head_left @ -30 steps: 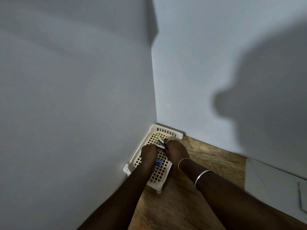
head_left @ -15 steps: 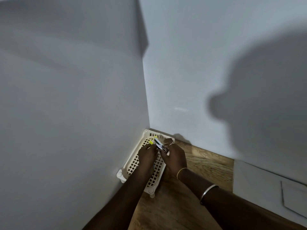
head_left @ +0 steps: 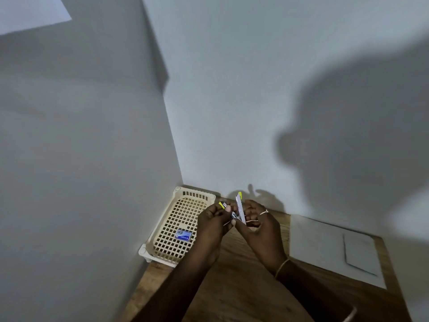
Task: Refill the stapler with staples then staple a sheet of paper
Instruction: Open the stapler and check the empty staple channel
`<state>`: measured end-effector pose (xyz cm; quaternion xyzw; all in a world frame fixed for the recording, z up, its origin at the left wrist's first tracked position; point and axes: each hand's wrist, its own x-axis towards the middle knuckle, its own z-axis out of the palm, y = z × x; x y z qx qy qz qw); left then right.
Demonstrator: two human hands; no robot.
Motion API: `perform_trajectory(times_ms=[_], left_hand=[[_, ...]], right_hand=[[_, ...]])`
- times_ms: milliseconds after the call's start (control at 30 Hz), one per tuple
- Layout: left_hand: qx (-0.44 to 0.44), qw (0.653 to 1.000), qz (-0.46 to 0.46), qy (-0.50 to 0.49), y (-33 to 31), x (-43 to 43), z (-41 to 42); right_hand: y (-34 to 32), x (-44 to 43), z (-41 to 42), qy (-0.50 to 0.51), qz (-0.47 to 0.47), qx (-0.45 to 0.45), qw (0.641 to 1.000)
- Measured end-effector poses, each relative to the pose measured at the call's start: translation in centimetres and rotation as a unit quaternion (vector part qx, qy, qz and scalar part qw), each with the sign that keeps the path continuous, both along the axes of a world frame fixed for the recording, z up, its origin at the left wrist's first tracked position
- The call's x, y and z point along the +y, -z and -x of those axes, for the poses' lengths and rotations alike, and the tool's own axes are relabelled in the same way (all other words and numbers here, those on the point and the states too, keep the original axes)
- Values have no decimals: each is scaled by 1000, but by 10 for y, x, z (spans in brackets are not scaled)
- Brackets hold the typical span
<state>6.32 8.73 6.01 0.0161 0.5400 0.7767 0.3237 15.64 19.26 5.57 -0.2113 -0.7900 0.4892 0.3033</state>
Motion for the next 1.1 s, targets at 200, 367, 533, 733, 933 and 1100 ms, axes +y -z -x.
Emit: perform_trajectory(times_ms=[200,367,533,733,933,1100], left_hand=[[40,996,-45,67,-36,20,-39],[71,994,-20,82,-58,41,-65],[23,996,-7,87,-73,60,-78],[-49,995,-33,78,-85,75,-75],[-63,994,-33,78,-100,86,-69],[-56,994,-42,86,-107,93,-72]], right_hand=[[-43,19,-50,3,113,39,993],[-66,28,-78,26,142,58,988],[-76,36,-98,55,153,93,982],[-78,38,-116,59,131,150,978],[-66,31,-125,118,75,171,975],[-58,31,-132,127,43,160,978]])
